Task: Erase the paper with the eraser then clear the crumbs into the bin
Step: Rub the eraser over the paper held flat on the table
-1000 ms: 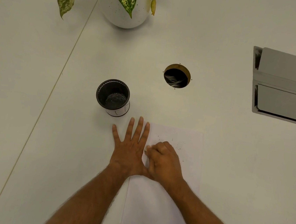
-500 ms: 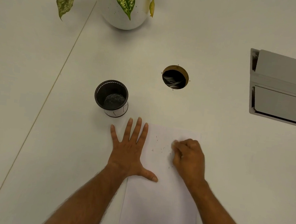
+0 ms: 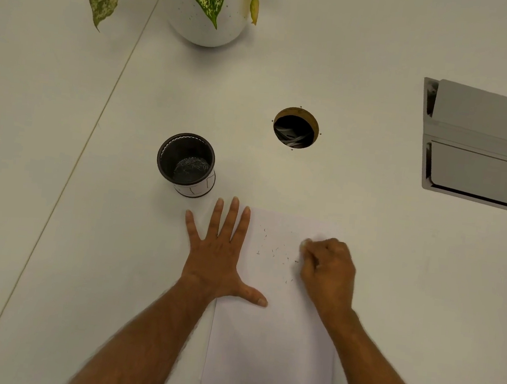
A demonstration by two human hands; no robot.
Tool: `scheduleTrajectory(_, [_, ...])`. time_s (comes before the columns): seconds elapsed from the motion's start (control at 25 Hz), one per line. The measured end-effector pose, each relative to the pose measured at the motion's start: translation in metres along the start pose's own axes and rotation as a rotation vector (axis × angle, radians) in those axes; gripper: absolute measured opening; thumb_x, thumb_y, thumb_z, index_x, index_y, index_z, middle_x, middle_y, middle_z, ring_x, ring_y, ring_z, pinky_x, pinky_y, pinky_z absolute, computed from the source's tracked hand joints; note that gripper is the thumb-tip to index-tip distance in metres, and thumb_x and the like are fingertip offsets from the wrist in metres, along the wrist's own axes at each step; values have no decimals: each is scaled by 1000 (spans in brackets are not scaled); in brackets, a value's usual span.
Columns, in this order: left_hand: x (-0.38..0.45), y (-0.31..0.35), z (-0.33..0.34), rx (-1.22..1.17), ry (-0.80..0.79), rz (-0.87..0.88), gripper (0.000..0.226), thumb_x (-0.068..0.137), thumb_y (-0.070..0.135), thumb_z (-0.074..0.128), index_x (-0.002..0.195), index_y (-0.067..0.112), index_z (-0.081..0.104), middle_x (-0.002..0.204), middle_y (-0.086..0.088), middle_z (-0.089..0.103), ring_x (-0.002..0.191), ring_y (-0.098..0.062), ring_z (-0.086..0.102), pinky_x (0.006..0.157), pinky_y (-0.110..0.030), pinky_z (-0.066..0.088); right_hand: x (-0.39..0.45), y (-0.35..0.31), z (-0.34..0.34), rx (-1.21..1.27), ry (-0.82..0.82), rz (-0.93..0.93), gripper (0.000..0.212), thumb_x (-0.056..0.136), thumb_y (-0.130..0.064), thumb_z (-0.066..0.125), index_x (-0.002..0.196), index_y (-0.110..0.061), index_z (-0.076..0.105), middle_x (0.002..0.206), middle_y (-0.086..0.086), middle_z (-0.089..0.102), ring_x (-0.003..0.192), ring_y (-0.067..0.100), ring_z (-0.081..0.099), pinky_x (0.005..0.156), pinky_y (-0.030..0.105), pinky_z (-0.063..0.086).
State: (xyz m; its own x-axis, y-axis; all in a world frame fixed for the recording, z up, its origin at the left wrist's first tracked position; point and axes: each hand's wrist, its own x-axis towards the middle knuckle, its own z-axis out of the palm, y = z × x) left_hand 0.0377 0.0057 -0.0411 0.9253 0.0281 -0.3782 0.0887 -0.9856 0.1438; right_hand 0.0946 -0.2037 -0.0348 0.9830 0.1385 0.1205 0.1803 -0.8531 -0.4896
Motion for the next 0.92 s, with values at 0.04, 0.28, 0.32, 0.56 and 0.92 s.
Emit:
scheduleTrajectory(0.04, [0,0,0,1,-4,1,166,29,112,31,154,16,-22,163,-11,-27,149,-35,-26,106,-79,-11,-10,-6,3,-15,-47,-134,16,86,-9,67,71,-7,72,67,3,60,67,22,54,57,28,46])
scheduleTrajectory(0.28, [0,1,0,7,-4,-1,166,29,112,30,154,16,-23,163,-11,-29,148,-35,-28,106,-79,-11,-27,-4,5,55,-2,-149,14,85,-15,68,75,-8,75,71,1,63,68,18,55,57,26,47])
scheduleTrajectory(0.32, [0,0,0,8,-2,1,165,30,112,30,153,16,-23,163,-11,-29,148,-35,-27,106,-79,-11,-32,-10,7,67,-10,-133,16,85,-14,67,74,-7,75,70,1,62,68,17,54,57,26,47])
scheduleTrajectory(0.56, [0,0,1,10,-5,7,163,32,111,30,156,15,-17,165,-12,-21,150,-36,-21,107,-80,-7,-46,-13,13,37,-163,-428,18,88,-19,63,83,-9,77,71,1,63,66,17,54,55,28,47])
scheduleTrajectory(0.92, [0,1,0,13,-1,-3,164,32,111,32,152,16,-26,162,-10,-31,148,-35,-29,106,-79,-13,-44,-22,-3,110,-140,-197,8,85,-14,70,80,-16,76,72,-3,66,69,17,60,60,31,53])
